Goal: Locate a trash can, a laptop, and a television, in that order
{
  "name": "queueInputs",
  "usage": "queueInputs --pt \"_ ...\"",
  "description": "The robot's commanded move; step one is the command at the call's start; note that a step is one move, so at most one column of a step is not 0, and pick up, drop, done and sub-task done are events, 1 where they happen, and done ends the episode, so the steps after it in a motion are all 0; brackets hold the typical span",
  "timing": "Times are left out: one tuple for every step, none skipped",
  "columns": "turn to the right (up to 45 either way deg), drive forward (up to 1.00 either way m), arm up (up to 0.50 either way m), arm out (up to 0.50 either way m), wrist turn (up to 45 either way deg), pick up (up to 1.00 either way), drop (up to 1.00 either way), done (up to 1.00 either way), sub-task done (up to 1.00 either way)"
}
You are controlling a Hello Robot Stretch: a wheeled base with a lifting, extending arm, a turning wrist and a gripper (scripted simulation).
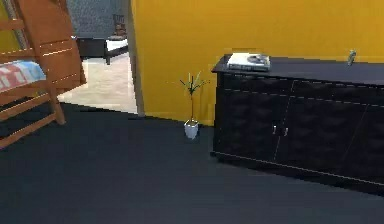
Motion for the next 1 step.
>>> queueInputs --pt "-45.0 0.0 0.0 0.0 0.0 0.0 0.0 0.0 0.0"
